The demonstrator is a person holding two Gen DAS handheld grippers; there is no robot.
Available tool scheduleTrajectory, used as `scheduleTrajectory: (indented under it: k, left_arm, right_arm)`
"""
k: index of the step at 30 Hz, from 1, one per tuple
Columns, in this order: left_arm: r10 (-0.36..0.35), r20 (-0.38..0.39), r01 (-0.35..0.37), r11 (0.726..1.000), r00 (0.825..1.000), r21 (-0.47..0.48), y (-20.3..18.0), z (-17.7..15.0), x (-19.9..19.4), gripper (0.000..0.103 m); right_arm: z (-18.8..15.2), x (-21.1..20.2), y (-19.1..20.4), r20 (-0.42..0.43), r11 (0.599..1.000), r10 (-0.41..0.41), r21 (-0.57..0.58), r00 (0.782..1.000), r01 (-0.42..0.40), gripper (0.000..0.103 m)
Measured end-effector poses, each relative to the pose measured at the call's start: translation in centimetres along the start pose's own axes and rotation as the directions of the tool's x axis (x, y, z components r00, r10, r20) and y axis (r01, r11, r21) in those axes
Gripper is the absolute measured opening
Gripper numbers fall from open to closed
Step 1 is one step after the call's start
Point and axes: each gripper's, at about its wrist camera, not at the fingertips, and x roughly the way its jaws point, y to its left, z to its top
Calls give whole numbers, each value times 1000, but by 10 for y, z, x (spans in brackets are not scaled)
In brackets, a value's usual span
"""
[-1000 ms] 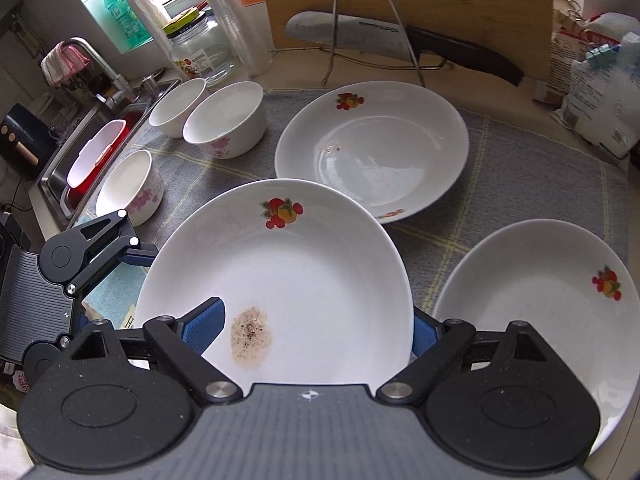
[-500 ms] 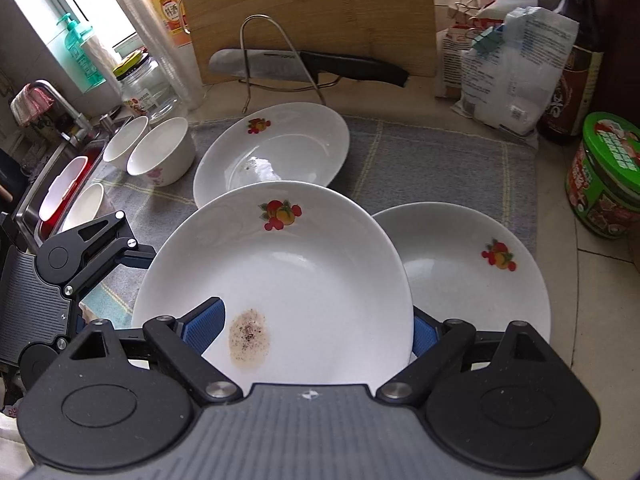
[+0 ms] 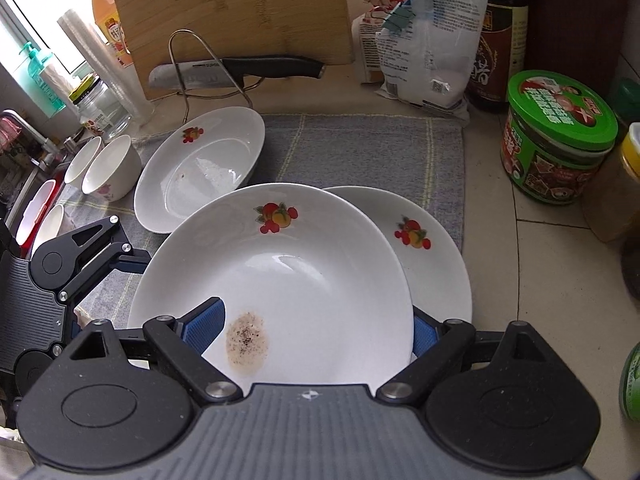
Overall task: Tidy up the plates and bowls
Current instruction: 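Carry the stained plate over the plate by the jars and lower it on top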
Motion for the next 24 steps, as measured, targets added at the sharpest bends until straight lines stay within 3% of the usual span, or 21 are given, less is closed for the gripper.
scheduleTrajectory:
  k: [10,24]
  left_arm:
    - [-36,-25,37,999,999,16,2,6,16,102]
    - [-28,-49,27,1000,998,-13,10,6,17,102]
  right_arm:
    - [-5,1,-17,-6,999,-17,43,1000,17,95]
    - [0,15,-21,-33,998,-17,57,999,18,95]
